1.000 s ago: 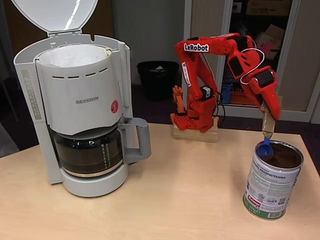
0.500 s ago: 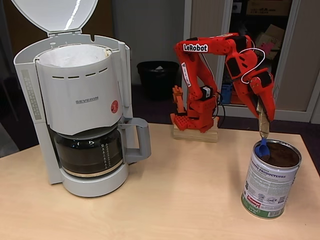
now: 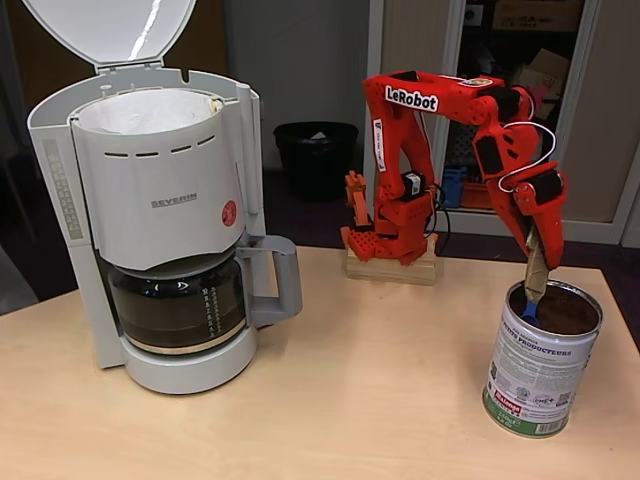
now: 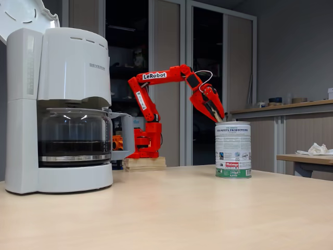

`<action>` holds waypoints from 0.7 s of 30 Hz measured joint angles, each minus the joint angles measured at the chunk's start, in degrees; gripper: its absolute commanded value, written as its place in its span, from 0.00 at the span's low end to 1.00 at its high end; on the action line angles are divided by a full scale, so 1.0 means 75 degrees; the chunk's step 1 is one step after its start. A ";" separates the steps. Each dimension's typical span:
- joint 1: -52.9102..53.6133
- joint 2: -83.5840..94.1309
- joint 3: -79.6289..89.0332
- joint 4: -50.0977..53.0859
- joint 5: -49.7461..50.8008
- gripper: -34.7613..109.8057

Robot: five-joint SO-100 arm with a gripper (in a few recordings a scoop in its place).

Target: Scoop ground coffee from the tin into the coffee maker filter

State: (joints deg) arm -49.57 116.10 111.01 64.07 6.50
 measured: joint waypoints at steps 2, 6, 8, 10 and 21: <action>0.0000 -0.0258 -0.0281 0.0188 0.0094 0.24; -0.0082 -0.0504 -0.0609 0.0387 0.0141 0.24; -0.0164 -0.0527 -0.0633 0.0410 0.0035 0.24; -0.0188 -0.0645 -0.0715 0.0398 -0.0328 0.24; 0.0164 -0.1055 -0.3059 0.2848 -0.4898 0.24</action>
State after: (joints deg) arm -48.34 108.19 88.07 85.43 -30.23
